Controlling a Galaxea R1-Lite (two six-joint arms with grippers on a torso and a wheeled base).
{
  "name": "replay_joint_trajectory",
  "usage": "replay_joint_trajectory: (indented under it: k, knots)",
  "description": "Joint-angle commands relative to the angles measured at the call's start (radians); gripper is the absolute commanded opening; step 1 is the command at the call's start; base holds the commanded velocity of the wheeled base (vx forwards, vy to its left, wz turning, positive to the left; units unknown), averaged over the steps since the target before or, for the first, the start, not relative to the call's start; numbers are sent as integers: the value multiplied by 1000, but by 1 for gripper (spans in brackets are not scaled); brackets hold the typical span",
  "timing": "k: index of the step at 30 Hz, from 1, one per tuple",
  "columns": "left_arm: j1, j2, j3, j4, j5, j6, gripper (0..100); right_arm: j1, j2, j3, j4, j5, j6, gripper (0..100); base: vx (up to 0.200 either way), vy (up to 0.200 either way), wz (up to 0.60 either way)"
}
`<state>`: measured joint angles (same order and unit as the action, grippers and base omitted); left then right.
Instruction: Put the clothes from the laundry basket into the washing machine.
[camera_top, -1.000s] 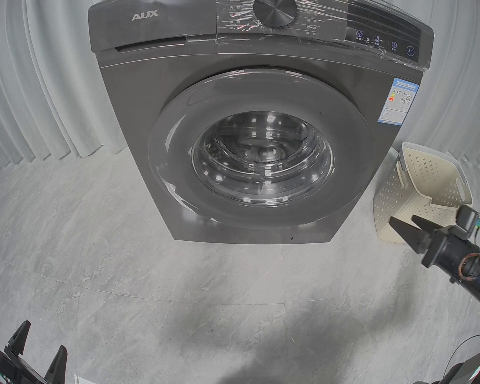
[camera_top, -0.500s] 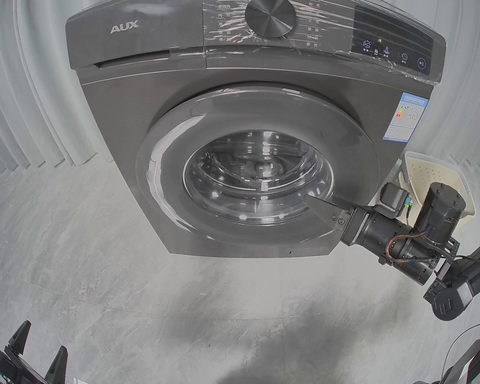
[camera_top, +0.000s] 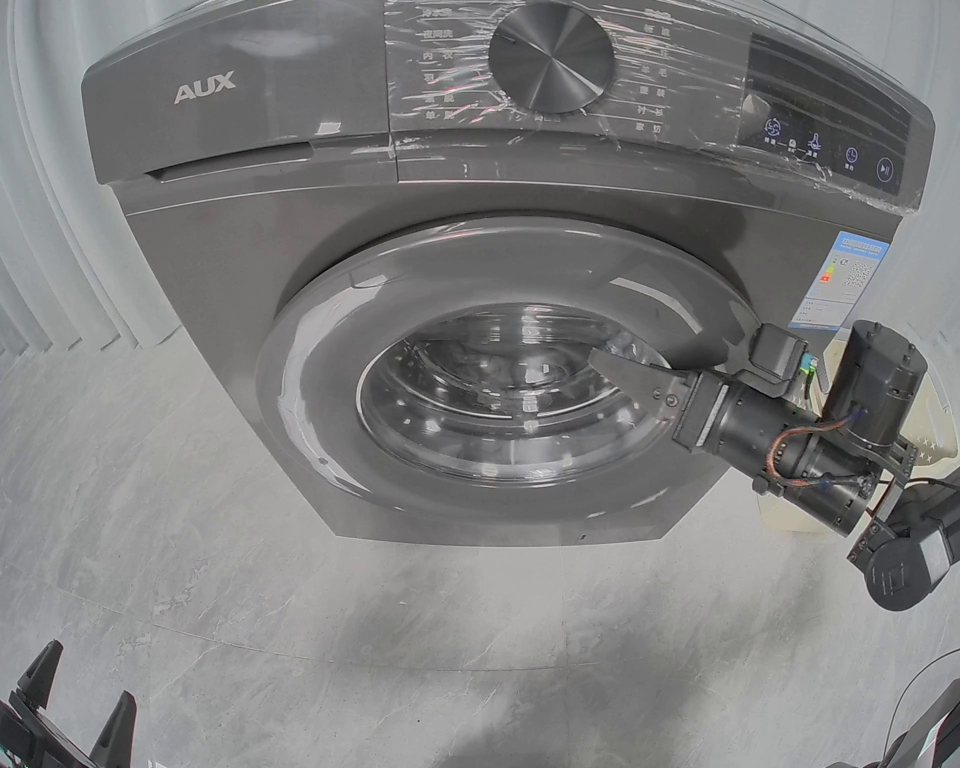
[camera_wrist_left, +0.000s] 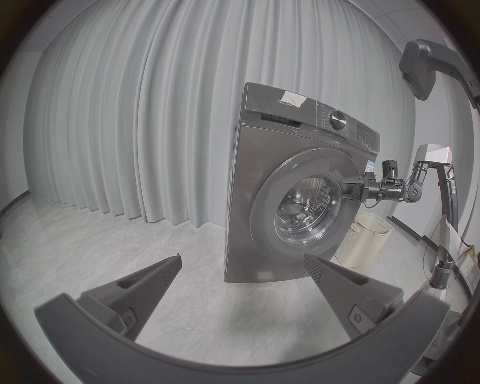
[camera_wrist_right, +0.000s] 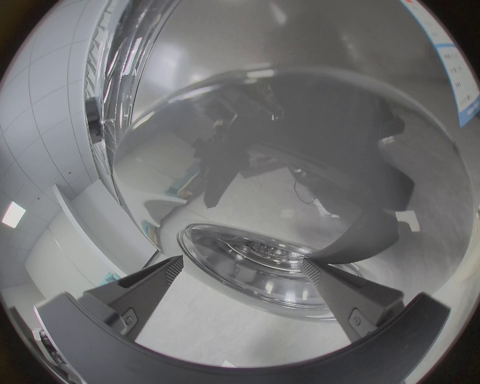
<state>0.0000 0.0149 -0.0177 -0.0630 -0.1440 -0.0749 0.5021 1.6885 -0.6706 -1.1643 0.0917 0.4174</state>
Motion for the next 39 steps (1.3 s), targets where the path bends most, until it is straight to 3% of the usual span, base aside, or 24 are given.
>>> replay_joint_trajectory:
  k: [1, 8, 13, 14, 15, 16, 20, 25, 33, 34, 39]
  knots:
    - [0, -15, 16, 0, 0, 0, 100, -20, -29, -29, -48, -26, -11, 100, 0, 0, 0]
    - [0, -15, 16, 2, 0, 0, 100, 10, -64, 52, -51, -26, -14, 100, 0, 0, 0]
    - [0, -15, 16, 2, 0, -2, 100, 197, -220, 302, -43, -18, -74, 100, 0, 0, 0]
    - [0, -15, 16, 2, 0, -2, 100, 202, -228, 313, -41, -18, -75, 100, 0, 0, 0]
    - [0, -15, 16, 2, 0, -2, 100, 292, -305, 436, -15, -24, -83, 100, 0, 0, 0]
    - [0, -15, 16, 2, 0, -2, 100, 325, -340, 488, 5, -26, -91, 100, 0, 0, 0]
    - [0, -15, 16, 2, 0, 0, 100, 345, -435, 580, 20, -26, -123, 100, 0, 0, 0]
    - [0, -15, 16, 2, -25, 1, 100, 254, -602, 620, 44, -26, -149, 100, 0, 0, 0]
    - [0, -15, 16, 3, -40, 0, 100, -80, -852, 609, 242, -24, -313, 100, 0, 0, 0]
    - [0, -15, 16, 3, -40, 0, 100, -80, -852, 609, 242, -24, -313, 100, 0, 0, 0]
    - [0, -15, 15, 2, -40, -2, 100, -274, -1087, 617, 459, -15, -358, 100, 0, 0, 0]
